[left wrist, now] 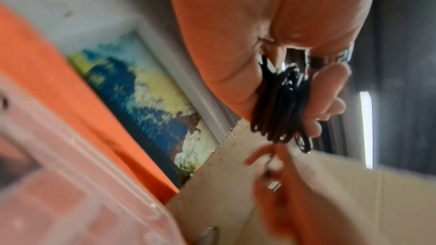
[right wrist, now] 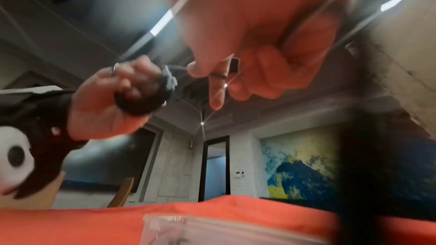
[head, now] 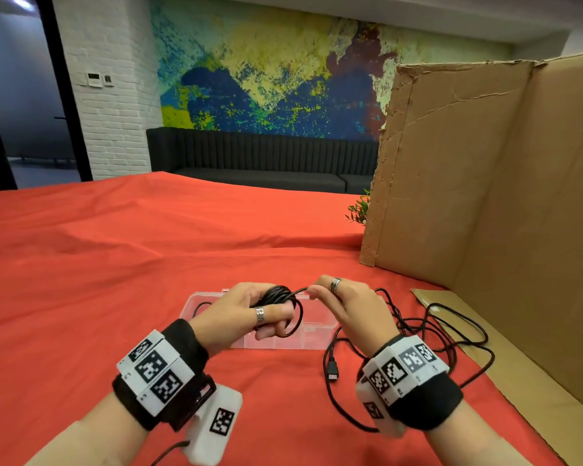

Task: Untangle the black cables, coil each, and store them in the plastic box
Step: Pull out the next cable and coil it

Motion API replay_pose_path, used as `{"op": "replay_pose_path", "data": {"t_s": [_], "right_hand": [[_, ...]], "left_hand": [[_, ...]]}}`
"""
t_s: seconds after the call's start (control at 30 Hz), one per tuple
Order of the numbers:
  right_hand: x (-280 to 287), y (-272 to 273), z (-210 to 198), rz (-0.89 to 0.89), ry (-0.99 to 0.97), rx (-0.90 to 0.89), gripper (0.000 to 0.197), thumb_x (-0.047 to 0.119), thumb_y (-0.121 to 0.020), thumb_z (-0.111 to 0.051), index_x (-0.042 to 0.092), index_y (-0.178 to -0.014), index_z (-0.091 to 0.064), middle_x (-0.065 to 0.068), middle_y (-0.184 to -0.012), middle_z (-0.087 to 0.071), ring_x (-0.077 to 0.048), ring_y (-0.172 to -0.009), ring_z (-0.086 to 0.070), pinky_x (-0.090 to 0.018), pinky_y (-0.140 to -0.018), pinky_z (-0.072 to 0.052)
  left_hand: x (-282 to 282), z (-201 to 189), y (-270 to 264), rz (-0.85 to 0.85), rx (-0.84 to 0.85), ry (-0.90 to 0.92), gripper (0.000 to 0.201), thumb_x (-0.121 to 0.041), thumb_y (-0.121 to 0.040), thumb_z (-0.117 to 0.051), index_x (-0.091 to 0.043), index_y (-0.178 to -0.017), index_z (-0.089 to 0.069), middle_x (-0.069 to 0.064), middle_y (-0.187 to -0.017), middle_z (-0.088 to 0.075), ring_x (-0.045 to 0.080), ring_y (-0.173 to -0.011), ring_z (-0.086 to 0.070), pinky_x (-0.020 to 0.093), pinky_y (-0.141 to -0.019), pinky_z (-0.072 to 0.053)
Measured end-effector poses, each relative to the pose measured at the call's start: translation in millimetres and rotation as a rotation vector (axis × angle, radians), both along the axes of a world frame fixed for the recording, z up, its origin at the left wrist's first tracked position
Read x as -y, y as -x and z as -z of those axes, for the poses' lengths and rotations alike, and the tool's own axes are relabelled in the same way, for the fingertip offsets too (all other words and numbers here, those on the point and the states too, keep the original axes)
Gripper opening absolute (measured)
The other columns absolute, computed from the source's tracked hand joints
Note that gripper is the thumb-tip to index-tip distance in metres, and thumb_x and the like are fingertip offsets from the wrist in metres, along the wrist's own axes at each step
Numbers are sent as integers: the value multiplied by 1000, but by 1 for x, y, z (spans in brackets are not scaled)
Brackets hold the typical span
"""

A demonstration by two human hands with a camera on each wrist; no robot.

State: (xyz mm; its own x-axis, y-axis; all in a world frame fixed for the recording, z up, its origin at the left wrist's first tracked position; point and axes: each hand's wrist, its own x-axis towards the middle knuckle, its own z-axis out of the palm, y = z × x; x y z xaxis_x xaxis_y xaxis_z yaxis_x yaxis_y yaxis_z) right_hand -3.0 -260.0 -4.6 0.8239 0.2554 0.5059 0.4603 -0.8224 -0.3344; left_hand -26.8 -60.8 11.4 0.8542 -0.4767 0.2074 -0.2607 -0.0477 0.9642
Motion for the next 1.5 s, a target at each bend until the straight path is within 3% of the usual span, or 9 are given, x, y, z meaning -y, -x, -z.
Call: {"op": "replay_pose_path", "data": {"t_s": [0.13, 0.3, 0.5, 0.6, 0.73, 0.9, 1.07, 1.23, 1.5], "right_hand": [[-5, 5, 16, -16, -20, -205, 37, 50, -96, -31, 30, -85, -59, 13, -55, -53, -11, -59, -47, -28, -57, -34], [-42, 29, 21, -106, 239, -224, 32, 41, -100, -28, 17, -111, -46, -9, -109, -64, -33, -103, -58, -38, -69, -37], [-50, 39, 18, -93, 415, 5, 20, 30, -99, -40, 19, -113, -48, -4, -99, -67, -30, -88, -66, -33, -55, -30], [-46, 45, 8, 72, 556, 125, 25, 41, -60, -83, 27, -70, -64, 6, -48, -59, -16, -38, -58, -20, -42, -14], [-29, 42, -7, 110, 504, 335, 32, 43, -49, -85, 25, -51, -60, 7, -43, -51, -15, -34, -53, -17, -43, -15], [-11, 29, -24, 20, -24, 120, 41, 65, -66, -59, 24, -59, -62, 9, -51, -52, -7, -49, -46, -19, -42, -24], [-16, 12, 4, -258, -686, -336, 19, 19, -83, -67, 12, -69, -58, -3, -59, -56, -6, -52, -53, -22, -43, -42], [-32, 19, 33, -445, -1151, -732, 15, 19, -94, -46, 11, -82, -47, 0, -62, -62, -9, -53, -59, -20, -43, -44], [-44, 7, 64, -324, -1251, -754, 12, 20, -97, -42, 12, -90, -47, -1, -78, -61, -3, -65, -60, -20, -41, -43]], "left_hand": [[4, -3, -1, -68, -88, 429, 16, -6, -67, -72, 1, -76, -61, 5, -54, -54, 9, -43, -51, 18, -58, -51], [11, 2, -15, -223, -146, 729, 20, -9, -81, -55, 2, -96, -62, 7, -80, -72, 14, -70, -68, 19, -69, -54], [13, 18, -19, -393, 177, 252, 19, -30, -90, -48, -19, -104, -53, -2, -96, -70, 12, -89, -69, 28, -88, -49], [5, 25, -21, -426, 318, -107, 39, -53, -87, -48, -19, -105, -55, -7, -90, -71, 3, -92, -63, 26, -85, -43], [-7, 28, -20, -343, 346, -462, 81, -80, -58, -53, -12, -102, -53, 0, -90, -67, 14, -86, -61, 33, -79, -47], [-12, 19, -9, 90, 106, -311, 24, -35, -80, -64, -12, -83, -57, 24, -74, -62, 12, -64, -60, 24, -66, -43], [1, 22, -3, 250, -118, 75, 16, -17, -83, -58, -2, -78, -56, 10, -65, -59, 7, -48, -52, 18, -65, -44], [5, 44, -5, 107, -243, 266, 13, -13, -81, -53, -1, -82, -56, 7, -60, -60, 9, -47, -53, 18, -62, -47], [3, 85, -29, -356, -117, 123, 9, -10, -88, -56, -10, -81, -59, -6, -63, -60, 7, -62, -53, 16, -61, -45]]}}
